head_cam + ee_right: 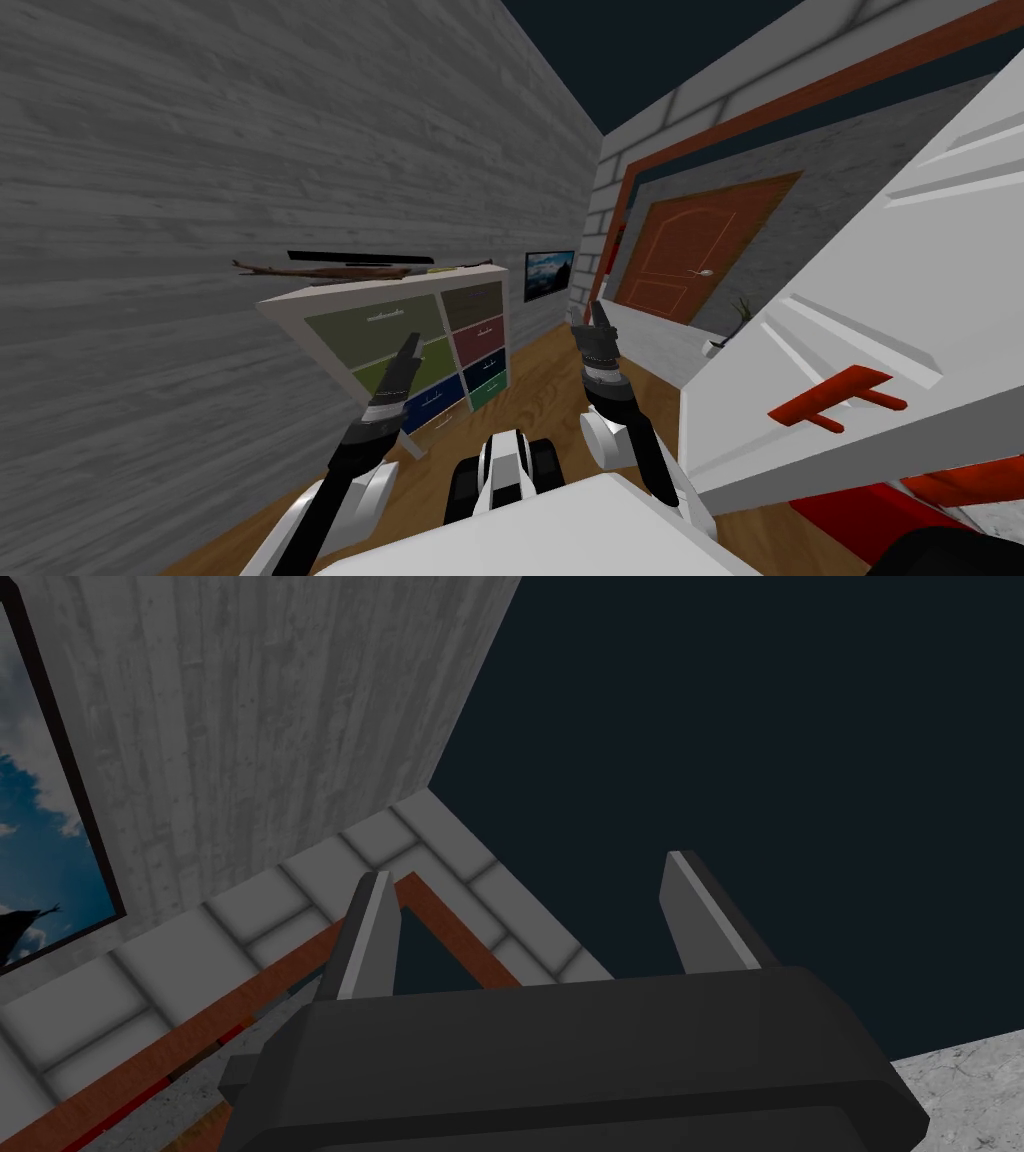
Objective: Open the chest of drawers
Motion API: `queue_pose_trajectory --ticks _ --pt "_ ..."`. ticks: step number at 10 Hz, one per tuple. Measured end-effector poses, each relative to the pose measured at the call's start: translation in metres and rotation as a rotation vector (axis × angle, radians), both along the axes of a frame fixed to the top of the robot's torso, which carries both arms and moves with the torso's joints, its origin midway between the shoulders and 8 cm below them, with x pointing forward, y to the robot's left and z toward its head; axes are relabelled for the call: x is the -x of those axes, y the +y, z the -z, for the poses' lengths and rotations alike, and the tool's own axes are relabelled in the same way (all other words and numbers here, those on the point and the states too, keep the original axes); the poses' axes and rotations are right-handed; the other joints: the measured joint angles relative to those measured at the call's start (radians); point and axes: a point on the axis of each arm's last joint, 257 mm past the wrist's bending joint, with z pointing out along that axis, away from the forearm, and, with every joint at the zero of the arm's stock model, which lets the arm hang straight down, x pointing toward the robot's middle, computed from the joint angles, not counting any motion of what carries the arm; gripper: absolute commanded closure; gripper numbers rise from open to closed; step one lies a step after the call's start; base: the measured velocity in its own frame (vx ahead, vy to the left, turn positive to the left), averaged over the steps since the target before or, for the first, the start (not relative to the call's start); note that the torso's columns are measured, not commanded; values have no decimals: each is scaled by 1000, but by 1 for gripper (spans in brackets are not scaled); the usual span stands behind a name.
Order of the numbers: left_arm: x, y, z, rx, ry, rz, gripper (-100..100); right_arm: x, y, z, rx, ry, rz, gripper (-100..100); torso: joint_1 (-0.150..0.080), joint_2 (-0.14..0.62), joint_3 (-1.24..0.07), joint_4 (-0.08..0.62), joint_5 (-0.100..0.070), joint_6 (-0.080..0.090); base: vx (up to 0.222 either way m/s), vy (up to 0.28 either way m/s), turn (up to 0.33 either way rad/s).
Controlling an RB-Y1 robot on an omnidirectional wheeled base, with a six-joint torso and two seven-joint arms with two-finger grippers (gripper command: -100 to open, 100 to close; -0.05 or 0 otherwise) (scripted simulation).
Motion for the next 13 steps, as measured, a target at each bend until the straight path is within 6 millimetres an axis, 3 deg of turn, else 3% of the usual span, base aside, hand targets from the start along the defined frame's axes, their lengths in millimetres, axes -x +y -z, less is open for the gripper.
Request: queue_pose_trajectory --ticks 13 --pt "-39 48 110 9 187 -84 -100 0 0 0 0 0 0 0 2 -1 0 0 0 0 65 -99 44"
